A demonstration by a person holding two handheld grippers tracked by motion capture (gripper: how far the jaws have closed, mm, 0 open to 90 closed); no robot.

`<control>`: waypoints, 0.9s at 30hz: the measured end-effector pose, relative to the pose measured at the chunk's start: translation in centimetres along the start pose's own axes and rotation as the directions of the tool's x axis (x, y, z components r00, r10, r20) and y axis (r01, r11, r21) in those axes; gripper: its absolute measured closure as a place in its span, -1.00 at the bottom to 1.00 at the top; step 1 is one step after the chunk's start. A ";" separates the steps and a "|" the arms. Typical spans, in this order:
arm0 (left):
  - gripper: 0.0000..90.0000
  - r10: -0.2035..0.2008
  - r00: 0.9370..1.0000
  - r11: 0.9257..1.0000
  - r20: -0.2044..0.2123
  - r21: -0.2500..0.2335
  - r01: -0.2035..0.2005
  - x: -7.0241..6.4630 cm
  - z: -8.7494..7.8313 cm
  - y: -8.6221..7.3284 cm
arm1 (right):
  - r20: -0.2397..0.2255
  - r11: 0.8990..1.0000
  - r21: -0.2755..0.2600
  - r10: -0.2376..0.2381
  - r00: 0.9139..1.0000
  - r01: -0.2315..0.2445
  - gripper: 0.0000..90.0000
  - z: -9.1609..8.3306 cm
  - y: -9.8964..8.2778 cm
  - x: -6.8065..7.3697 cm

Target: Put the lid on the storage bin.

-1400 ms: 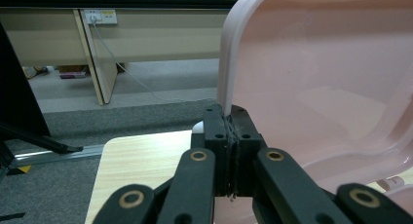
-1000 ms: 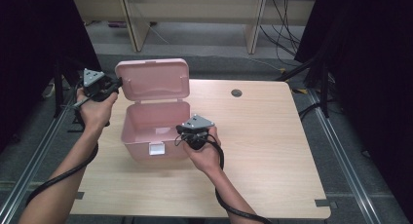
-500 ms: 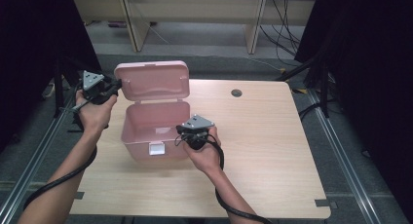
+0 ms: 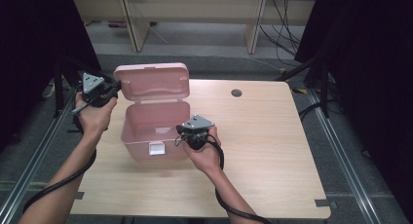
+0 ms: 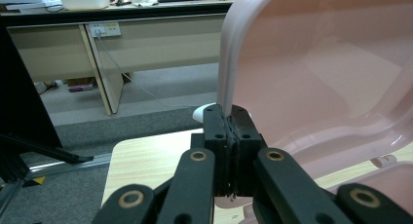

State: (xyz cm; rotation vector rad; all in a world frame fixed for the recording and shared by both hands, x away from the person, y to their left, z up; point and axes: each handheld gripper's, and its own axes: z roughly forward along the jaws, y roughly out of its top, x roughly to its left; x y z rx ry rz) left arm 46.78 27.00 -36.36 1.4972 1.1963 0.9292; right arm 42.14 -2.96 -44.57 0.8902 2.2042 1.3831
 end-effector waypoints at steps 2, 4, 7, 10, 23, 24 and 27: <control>0.96 0.001 1.000 1.000 0.001 0.000 -0.001 0.0 -0.1 0.0 | 0.002 1.000 -0.001 -0.003 1.000 0.003 1.00 0.0 0.0 0.0; 0.96 0.003 1.000 1.000 0.000 -0.003 -0.003 -0.1 -0.2 -0.1 | 0.001 1.000 0.000 -0.001 1.000 0.001 1.00 0.0 0.0 0.0; 0.96 0.009 1.000 1.000 0.000 -0.003 -0.009 -0.1 -0.3 -0.2 | 0.009 1.000 -0.006 0.001 1.000 0.000 1.00 0.0 0.0 0.0; 0.96 0.012 1.000 1.000 -0.002 -0.008 -0.012 -0.2 -0.4 -0.3 | 0.005 1.000 -0.003 0.002 1.000 -0.002 1.00 0.0 0.0 0.0; 0.96 0.034 0.999 0.999 -0.008 -0.007 -0.034 -0.5 -1.2 -0.7 | 0.017 1.000 0.004 -0.007 1.000 0.007 1.00 -0.1 0.0 0.0; 0.96 0.036 0.999 0.999 -0.009 -0.006 -0.036 -0.6 -1.3 -0.7 | 0.017 1.000 0.004 -0.009 1.000 0.009 1.00 -0.1 0.0 0.0; 0.96 0.040 0.999 0.999 -0.009 -0.005 -0.040 -0.7 -1.5 -0.9 | 0.003 1.000 -0.003 0.003 1.000 -0.003 1.00 0.0 0.0 0.1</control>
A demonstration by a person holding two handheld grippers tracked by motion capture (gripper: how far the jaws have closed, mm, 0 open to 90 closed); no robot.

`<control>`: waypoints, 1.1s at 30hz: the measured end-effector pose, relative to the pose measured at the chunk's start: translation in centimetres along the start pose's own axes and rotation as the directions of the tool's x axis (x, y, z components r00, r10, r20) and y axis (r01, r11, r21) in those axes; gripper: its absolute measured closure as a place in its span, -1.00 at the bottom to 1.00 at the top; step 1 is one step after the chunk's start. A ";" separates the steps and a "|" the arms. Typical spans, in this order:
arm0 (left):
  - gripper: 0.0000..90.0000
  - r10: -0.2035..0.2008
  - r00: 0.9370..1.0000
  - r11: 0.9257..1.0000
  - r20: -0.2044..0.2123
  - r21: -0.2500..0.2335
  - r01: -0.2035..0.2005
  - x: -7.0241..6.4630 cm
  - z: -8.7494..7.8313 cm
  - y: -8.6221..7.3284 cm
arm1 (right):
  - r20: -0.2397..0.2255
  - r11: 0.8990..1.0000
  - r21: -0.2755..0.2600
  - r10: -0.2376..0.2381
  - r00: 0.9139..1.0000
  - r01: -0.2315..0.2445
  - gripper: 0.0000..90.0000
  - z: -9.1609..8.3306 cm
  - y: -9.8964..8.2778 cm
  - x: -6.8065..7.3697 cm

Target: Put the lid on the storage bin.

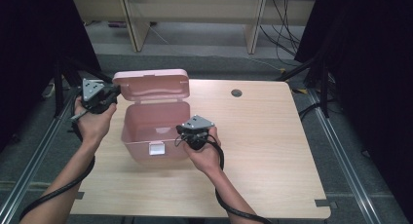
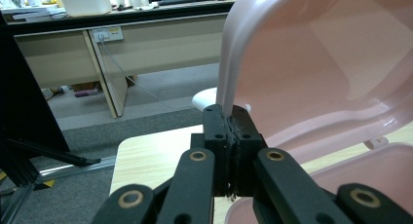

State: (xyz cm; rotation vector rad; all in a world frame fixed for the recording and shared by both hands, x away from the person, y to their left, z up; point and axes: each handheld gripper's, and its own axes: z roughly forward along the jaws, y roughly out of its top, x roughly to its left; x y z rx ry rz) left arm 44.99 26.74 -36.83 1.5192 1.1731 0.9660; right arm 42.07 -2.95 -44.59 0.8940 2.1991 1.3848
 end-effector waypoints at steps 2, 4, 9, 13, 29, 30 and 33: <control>0.96 0.004 1.000 1.000 0.000 0.004 -0.004 0.0 -0.2 -0.1 | 0.000 1.000 0.000 -0.011 1.000 0.011 1.00 0.0 0.0 0.0; 0.96 0.009 1.000 1.000 0.001 0.004 -0.009 -0.1 -0.3 -0.2 | 0.011 1.000 0.011 -0.016 1.000 0.015 1.00 -0.1 0.0 0.0; 0.96 0.011 1.000 1.000 0.003 0.009 -0.011 -0.1 -0.6 -0.4 | 0.000 1.000 0.000 -0.010 1.000 0.010 1.00 0.0 0.0 0.0; 0.95 0.020 1.000 1.000 0.002 0.011 -0.020 -0.3 -1.0 -0.6 | 0.004 1.000 -0.003 -0.005 1.000 0.005 1.00 0.0 0.0 -0.1; 0.94 0.011 1.000 1.000 0.014 0.018 -0.011 -0.5 -1.9 -1.3 | -0.002 1.000 0.001 -0.010 1.000 0.010 1.00 0.0 0.0 -0.1; 0.94 0.014 1.000 1.000 0.013 0.021 -0.014 -0.5 -2.0 -1.4 | 0.000 1.000 -0.001 -0.015 1.000 0.015 1.00 0.0 0.0 -0.1; 0.94 0.014 1.000 1.000 0.017 0.022 -0.015 -0.5 -2.2 -1.5 | -0.002 1.000 0.001 -0.010 1.000 0.010 1.00 0.0 0.0 -0.1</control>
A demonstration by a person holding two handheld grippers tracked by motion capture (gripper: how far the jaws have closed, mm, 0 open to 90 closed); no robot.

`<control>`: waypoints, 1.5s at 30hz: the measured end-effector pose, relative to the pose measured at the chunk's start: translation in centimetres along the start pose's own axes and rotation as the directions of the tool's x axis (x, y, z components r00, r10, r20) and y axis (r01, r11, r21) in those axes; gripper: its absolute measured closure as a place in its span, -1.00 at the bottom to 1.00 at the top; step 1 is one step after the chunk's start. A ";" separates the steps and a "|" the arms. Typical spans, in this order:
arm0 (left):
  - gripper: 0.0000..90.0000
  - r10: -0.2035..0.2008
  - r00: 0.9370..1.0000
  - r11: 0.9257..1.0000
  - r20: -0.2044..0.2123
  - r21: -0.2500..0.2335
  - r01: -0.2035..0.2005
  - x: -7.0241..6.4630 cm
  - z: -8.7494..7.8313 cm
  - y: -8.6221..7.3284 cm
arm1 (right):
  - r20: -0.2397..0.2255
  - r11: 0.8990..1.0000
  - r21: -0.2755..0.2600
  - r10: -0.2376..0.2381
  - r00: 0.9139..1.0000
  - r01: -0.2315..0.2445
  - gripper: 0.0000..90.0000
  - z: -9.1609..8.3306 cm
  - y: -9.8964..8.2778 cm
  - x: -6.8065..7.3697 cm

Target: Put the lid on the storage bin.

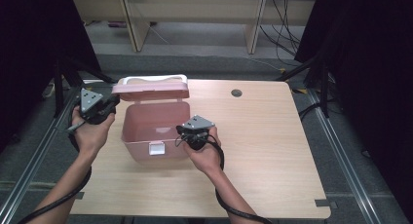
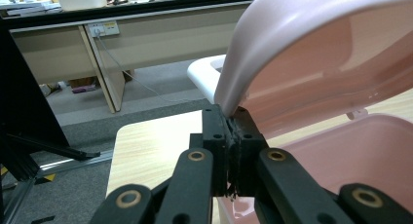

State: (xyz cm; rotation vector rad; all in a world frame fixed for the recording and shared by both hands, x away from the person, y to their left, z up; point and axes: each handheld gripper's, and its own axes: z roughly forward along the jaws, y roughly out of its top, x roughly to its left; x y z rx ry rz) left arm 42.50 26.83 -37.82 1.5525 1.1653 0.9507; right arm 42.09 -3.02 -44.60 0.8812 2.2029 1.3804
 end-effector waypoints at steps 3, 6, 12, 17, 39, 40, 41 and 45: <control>0.93 -0.001 1.000 1.000 0.001 0.001 0.001 -0.1 -0.2 -0.2 | 0.000 1.000 -0.001 0.003 1.000 -0.003 1.00 0.0 0.0 0.0; 0.93 -0.003 1.000 1.000 0.003 0.005 0.003 -0.1 -0.4 -0.5 | -0.003 1.000 -0.003 0.005 1.000 -0.005 1.00 0.0 0.0 0.0; 0.92 -0.010 1.000 1.000 0.009 0.012 0.009 -0.3 -0.8 -1.2 | -0.006 1.000 -0.007 0.003 1.000 -0.003 1.00 0.0 0.0 0.0; 0.92 -0.007 1.000 1.000 0.011 0.024 0.007 -0.3 -1.0 -1.7 | -0.007 1.000 -0.011 0.025 1.000 -0.025 1.00 0.0 -0.1 0.1; 0.92 -0.024 0.999 0.998 0.025 0.056 0.022 -0.2 -1.3 -2.8 | -0.029 0.997 -0.059 0.045 0.999 -0.046 1.00 -1.7 0.6 0.0; 0.92 -0.023 0.999 0.998 0.026 0.061 0.021 -0.2 -1.4 -2.8 | -0.041 0.997 -0.066 0.044 0.998 -0.046 1.00 -1.8 0.7 0.0; 0.91 -0.022 0.999 0.998 0.028 0.065 0.020 -0.2 -1.4 -2.9 | -0.038 0.998 -0.058 0.032 0.999 -0.034 1.00 -2.1 0.7 -0.1; 0.91 -0.020 0.999 0.997 0.033 0.073 0.017 -0.2 -1.4 -3.2 | -0.038 0.995 -0.094 0.042 0.998 -0.046 1.00 -2.9 1.0 -0.2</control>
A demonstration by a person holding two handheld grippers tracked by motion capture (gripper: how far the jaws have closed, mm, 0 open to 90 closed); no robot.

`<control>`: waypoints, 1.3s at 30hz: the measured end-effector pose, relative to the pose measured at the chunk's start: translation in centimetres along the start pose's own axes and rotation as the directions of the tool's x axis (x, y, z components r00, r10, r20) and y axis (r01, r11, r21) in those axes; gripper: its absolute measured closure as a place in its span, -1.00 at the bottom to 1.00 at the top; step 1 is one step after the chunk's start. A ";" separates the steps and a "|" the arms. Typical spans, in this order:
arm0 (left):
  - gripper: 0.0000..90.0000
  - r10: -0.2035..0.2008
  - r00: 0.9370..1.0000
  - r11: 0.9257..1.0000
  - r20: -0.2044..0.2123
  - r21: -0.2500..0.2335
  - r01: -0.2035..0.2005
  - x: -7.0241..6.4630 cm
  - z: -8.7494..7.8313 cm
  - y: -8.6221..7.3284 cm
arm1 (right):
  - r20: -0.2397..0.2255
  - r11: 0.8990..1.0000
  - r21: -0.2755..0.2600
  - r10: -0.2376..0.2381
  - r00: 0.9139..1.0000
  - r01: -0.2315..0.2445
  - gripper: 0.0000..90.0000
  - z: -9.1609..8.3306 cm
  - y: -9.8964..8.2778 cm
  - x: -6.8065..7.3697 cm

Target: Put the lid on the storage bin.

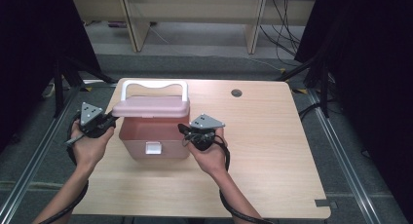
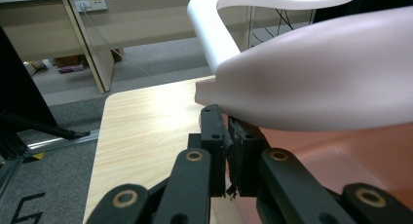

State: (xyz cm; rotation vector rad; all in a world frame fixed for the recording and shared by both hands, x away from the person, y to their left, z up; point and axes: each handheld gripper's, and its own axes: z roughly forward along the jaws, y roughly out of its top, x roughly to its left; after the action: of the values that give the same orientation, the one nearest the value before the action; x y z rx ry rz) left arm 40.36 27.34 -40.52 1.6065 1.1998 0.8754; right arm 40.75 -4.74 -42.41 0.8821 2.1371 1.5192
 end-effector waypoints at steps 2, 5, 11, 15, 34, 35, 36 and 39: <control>0.90 0.003 1.000 1.000 0.002 0.003 -0.003 0.0 0.0 -0.1 | -0.010 1.000 -0.017 0.001 1.000 -0.001 1.00 -0.2 0.2 -0.1; 0.89 0.015 1.000 1.000 0.006 0.014 -0.015 0.0 -0.1 -0.3 | 0.000 0.999 -0.032 0.011 1.000 -0.011 1.00 -0.6 0.4 0.0; 0.85 0.030 0.999 0.999 0.017 0.040 -0.031 0.1 -0.2 -0.9 | 0.012 0.999 -0.047 -0.008 1.000 0.009 1.00 -1.0 0.8 -0.1; 0.81 0.040 0.999 0.998 0.018 0.045 -0.041 0.3 -0.2 -1.1 | 0.003 0.998 -0.053 -0.018 1.000 0.019 1.00 -1.1 0.9 -0.1; 0.55 0.017 1.000 0.999 -0.024 0.045 -0.016 2.3 -1.7 -2.4 | -0.001 1.000 0.005 -0.020 1.000 0.020 1.00 -1.3 0.3 -0.1; 0.55 0.015 1.000 0.999 -0.024 0.045 -0.014 2.3 -1.7 -2.4 | -0.012 1.000 0.013 -0.022 1.000 0.022 1.00 -1.3 0.2 -0.2; 0.54 0.017 1.000 0.999 -0.025 0.048 -0.016 2.4 -1.7 -2.5 | -0.014 1.000 0.024 -0.013 1.000 0.013 1.00 -1.4 0.2 -0.2; 0.53 0.013 1.000 0.999 -0.026 0.050 -0.012 2.5 -1.7 -2.6 | -0.011 0.999 0.051 -0.016 1.000 0.016 1.00 -1.7 0.0 -0.2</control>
State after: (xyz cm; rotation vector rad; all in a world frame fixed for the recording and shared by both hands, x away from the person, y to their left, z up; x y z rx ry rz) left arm 38.72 30.38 -42.38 1.6486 1.2405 0.8832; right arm 39.88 -6.07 -41.87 0.8742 2.1937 1.4706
